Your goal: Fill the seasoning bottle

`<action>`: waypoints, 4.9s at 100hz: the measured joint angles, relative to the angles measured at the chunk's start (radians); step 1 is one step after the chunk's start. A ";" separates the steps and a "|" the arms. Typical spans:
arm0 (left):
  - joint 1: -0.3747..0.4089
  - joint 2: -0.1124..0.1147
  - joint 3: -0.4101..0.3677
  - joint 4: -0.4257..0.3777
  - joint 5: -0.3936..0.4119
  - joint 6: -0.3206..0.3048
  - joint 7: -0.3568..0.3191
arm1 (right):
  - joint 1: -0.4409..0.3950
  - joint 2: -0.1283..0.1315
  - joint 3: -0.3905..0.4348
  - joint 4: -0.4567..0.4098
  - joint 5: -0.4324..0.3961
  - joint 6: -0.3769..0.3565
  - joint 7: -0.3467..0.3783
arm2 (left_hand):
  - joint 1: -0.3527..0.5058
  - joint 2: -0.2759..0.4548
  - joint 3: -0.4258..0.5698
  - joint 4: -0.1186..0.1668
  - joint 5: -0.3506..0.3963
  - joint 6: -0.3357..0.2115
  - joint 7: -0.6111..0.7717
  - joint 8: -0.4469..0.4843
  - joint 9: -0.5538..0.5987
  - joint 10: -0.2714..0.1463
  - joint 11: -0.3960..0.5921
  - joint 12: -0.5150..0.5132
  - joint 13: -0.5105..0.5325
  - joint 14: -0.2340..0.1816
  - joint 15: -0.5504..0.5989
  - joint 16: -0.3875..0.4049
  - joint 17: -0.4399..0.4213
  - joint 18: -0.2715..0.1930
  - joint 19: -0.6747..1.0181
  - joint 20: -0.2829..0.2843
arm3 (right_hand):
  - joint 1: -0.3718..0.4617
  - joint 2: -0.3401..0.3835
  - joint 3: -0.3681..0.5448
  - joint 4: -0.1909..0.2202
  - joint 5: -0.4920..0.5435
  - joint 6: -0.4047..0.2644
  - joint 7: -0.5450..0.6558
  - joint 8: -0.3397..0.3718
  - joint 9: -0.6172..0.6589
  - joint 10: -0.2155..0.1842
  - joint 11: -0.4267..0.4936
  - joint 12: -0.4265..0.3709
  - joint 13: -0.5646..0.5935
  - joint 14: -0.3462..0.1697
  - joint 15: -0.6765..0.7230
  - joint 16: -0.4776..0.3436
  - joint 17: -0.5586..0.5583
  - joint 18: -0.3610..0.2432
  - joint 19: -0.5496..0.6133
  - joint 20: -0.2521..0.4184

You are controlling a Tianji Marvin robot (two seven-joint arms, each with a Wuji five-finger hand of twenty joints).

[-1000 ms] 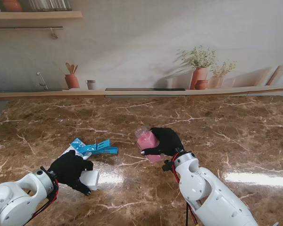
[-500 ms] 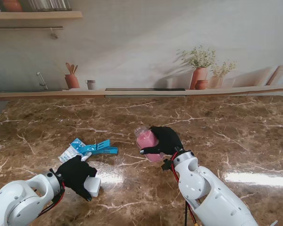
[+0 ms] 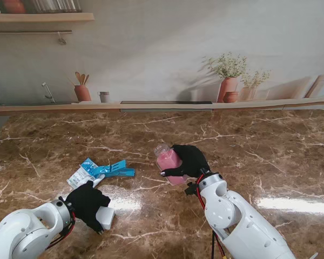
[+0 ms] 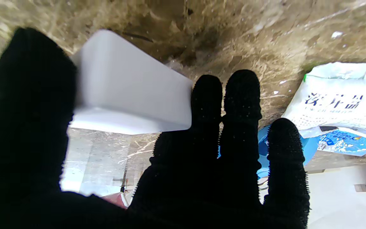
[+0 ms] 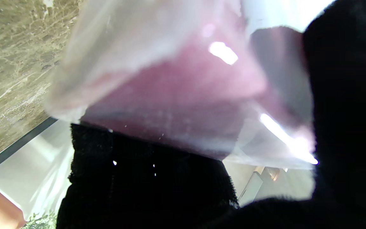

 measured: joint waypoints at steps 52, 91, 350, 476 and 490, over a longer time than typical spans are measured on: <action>0.006 0.000 -0.007 0.019 -0.026 0.008 -0.016 | 0.002 0.000 -0.005 0.002 0.001 -0.004 0.001 | -0.056 0.053 0.175 0.023 -0.186 -0.068 -0.110 0.181 -0.334 -0.067 -0.125 -0.041 -0.333 -0.003 -0.227 -0.038 -0.138 -0.036 -0.122 0.032 | 0.000 0.000 0.000 0.000 0.000 0.000 0.000 -0.008 0.000 0.000 0.000 0.000 0.000 0.000 -0.001 0.000 0.000 0.000 0.000 0.000; 0.004 0.005 -0.025 -0.001 -0.032 -0.017 -0.087 | 0.002 0.000 -0.003 0.001 0.000 -0.005 -0.001 | -0.044 0.069 0.175 0.036 -0.265 -0.075 -0.206 0.194 -0.480 -0.070 -0.189 -0.069 -0.442 -0.004 -0.277 -0.046 -0.199 -0.050 -0.186 0.052 | 0.000 0.000 0.000 0.000 0.000 0.000 0.000 -0.008 0.000 0.000 0.000 0.000 0.000 0.000 -0.002 0.000 0.000 0.000 0.000 -0.010; -0.115 -0.063 0.028 -0.063 -0.375 0.293 0.146 | 0.295 -0.135 -0.155 0.625 0.347 -0.323 0.046 | -0.030 0.248 -0.091 0.113 -0.282 -0.074 -0.355 0.154 -0.556 -0.058 -0.310 -0.219 -0.577 -0.004 -0.363 -0.118 -0.263 -0.121 -0.351 0.076 | 0.016 -0.002 0.489 0.168 -0.519 -0.079 -0.370 -0.088 -0.692 -0.144 -0.074 -0.381 -0.472 -0.116 -0.381 -0.176 -0.345 -0.028 -0.487 -0.025; -0.175 -0.070 -0.047 0.030 -0.408 0.499 0.057 | -0.043 0.028 0.237 0.078 0.084 -0.178 0.129 | 0.018 0.288 -0.236 0.144 -0.319 -0.043 -0.537 0.013 -0.683 -0.036 -0.406 -0.334 -0.587 -0.004 -0.447 -0.255 -0.249 -0.124 -0.431 -0.072 | -0.191 0.207 0.276 0.168 -0.593 -0.047 -0.566 -0.247 -0.761 -0.095 -0.328 -0.578 -0.676 -0.114 -0.730 -0.438 -0.501 -0.072 -0.883 -0.099; -0.216 -0.058 -0.034 0.057 -0.397 0.608 0.005 | -0.032 0.027 0.236 0.106 0.083 -0.177 0.115 | 0.028 0.289 -0.259 0.144 -0.360 0.005 -0.612 -0.039 -0.734 -0.019 -0.410 -0.358 -0.613 -0.003 -0.463 -0.282 -0.248 -0.135 -0.431 -0.097 | -0.186 0.207 0.276 0.168 -0.586 -0.047 -0.566 -0.247 -0.761 -0.095 -0.328 -0.578 -0.676 -0.114 -0.730 -0.438 -0.496 -0.065 -0.869 -0.099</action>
